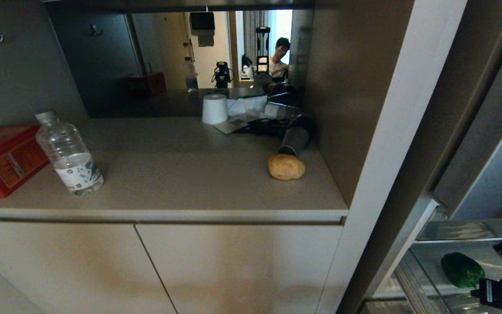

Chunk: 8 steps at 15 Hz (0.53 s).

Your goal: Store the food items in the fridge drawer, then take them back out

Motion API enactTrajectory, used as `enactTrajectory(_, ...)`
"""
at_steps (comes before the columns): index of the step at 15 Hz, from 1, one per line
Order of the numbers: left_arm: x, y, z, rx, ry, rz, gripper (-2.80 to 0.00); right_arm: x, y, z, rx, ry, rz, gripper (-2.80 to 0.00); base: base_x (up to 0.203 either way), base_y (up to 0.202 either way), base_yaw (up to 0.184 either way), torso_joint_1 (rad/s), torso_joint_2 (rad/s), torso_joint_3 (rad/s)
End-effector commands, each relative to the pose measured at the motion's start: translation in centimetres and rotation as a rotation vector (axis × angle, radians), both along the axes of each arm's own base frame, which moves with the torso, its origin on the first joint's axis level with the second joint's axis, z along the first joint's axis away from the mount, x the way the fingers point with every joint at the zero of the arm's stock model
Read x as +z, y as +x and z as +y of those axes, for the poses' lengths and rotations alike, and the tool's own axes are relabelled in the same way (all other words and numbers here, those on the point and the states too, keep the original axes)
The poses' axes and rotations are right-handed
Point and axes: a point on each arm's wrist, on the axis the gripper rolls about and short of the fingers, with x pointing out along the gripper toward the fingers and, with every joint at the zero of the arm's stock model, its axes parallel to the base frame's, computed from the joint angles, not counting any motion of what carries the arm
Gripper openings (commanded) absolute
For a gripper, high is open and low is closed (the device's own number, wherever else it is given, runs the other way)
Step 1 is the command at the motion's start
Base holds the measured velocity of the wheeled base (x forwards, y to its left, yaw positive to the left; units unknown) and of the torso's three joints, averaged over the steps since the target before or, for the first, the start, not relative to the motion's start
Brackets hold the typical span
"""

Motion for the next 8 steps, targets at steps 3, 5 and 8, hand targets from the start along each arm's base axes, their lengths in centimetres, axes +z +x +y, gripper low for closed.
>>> enactTrajectory(3,-0.3,0.1,0.0,0.001,0.000,0.010,-2.80,0.9,1.1,-0.9,0.004,-0.039,-0.054,0.00,0.000,0.000,0.000,0.000,0.00,0.000)
enactTrajectory(5,-0.3,0.1,0.0,0.001,0.000,0.010,-2.80,0.9,2.0,-1.4,0.004,-0.049,-0.069,0.00,0.000,0.000,0.000,0.000,0.00,0.000)
enactTrajectory(8,-0.3,0.1,0.0,0.001,0.000,0.011,-2.80,0.5,3.3,-2.3,0.028,-0.062,-0.086,0.00,0.000,0.000,0.000,0.000,0.00,0.000)
